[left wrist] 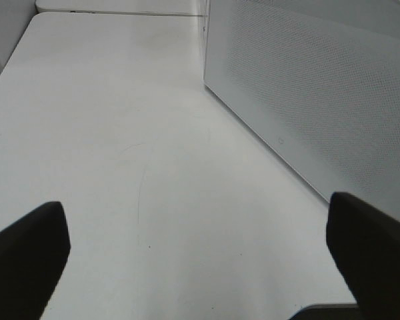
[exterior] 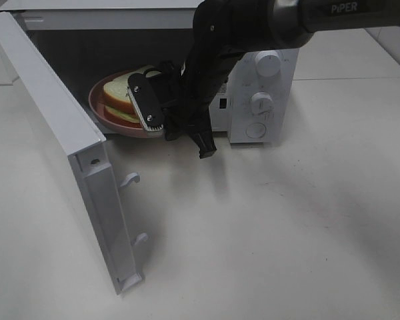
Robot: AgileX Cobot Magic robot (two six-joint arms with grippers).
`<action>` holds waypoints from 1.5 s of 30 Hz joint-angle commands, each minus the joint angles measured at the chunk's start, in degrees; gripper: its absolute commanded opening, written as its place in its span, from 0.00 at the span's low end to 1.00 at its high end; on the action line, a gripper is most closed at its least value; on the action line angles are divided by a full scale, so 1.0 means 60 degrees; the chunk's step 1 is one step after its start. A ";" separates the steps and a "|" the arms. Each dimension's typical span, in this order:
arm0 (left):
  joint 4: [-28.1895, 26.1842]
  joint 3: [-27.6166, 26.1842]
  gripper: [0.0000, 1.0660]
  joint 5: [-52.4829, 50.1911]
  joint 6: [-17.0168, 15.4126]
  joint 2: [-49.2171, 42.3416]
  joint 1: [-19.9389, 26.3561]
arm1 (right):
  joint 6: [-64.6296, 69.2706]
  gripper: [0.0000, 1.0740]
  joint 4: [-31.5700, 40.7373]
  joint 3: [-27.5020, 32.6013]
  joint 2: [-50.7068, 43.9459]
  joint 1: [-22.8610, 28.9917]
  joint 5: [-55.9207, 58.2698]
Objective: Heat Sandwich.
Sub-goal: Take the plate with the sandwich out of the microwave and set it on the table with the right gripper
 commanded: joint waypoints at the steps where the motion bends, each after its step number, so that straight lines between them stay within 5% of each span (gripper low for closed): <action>1: 0.0019 0.0038 0.92 -0.0115 0.0000 -0.0048 0.0057 | -0.0544 0.00 0.0306 0.0201 -0.0372 -0.0229 0.0067; 24: 0.0019 0.0038 0.92 -0.0115 0.0000 -0.0048 0.0057 | -0.1537 0.00 0.1136 0.1614 -0.1948 -0.0267 -0.0067; 45: 0.0010 0.0038 0.92 -0.0115 0.0000 -0.0048 0.0057 | -0.2340 0.00 0.1270 0.5052 -0.4660 -0.0258 -0.1471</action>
